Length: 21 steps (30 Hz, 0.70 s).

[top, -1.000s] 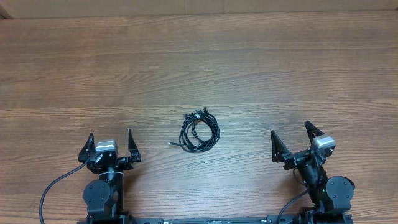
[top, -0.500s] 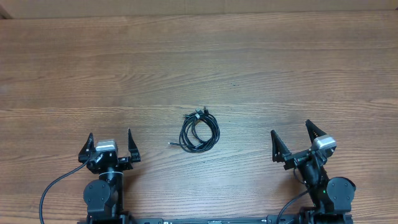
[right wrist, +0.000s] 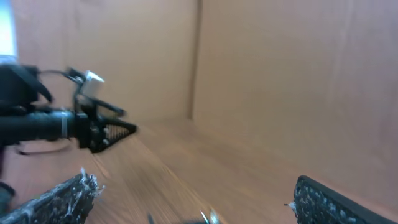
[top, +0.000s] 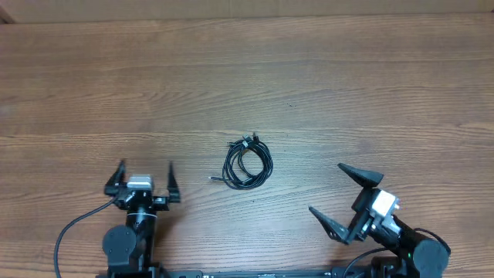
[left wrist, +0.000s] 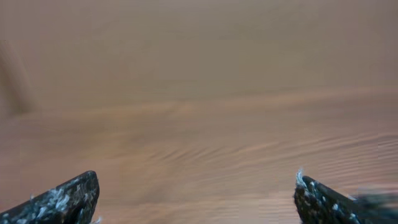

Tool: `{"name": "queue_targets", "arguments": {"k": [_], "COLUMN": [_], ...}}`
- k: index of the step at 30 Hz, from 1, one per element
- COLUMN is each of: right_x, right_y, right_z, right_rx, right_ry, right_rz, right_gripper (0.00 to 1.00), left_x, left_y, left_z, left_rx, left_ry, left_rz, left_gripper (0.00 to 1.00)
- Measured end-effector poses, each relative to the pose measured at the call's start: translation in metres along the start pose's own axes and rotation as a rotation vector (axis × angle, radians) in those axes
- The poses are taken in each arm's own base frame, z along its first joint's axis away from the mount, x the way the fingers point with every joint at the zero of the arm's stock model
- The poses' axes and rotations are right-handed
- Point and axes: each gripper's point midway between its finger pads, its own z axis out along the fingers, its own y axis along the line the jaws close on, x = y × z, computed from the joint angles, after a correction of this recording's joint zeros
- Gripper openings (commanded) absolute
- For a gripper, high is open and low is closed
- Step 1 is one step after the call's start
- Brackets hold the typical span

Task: Untangle cables
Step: 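Raise both grippers from rest toward the black cable bundle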

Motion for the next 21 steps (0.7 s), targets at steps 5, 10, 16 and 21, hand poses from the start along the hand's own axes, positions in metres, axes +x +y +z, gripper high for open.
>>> {"name": "queue_targets", "arguments": {"k": [5, 10, 16, 21], "right_x": [-0.021, -0.064, -0.119, -0.123], "right_y": [0.006, 0.006, 0.0, -0.019], "right_z": [0.0, 0.0, -0.002, 0.007], "right_rx": [-0.022, 0.02, 0.149, 0.211], "right_ry": [-0.063, -0.081, 0.017, 0.173], "right_rz": [0.015, 0.022, 0.036, 0.187], "right_gripper": [1.0, 1.0, 1.0, 1.0], "left_x": [-0.065, -0.108, -0.162, -0.178], "left_y": [-0.04, -0.055, -0.061, -0.062], "left_z": [-0.014, -0.032, -0.049, -0.043], "left_rx": [0.244, 0.348, 0.374, 0.377], "left_ry": [-0.263, -0.317, -0.174, 0.114], "left_rz": [-0.042, -0.091, -0.113, -0.173], "left_gripper": [1.0, 1.0, 1.0, 1.0]}}
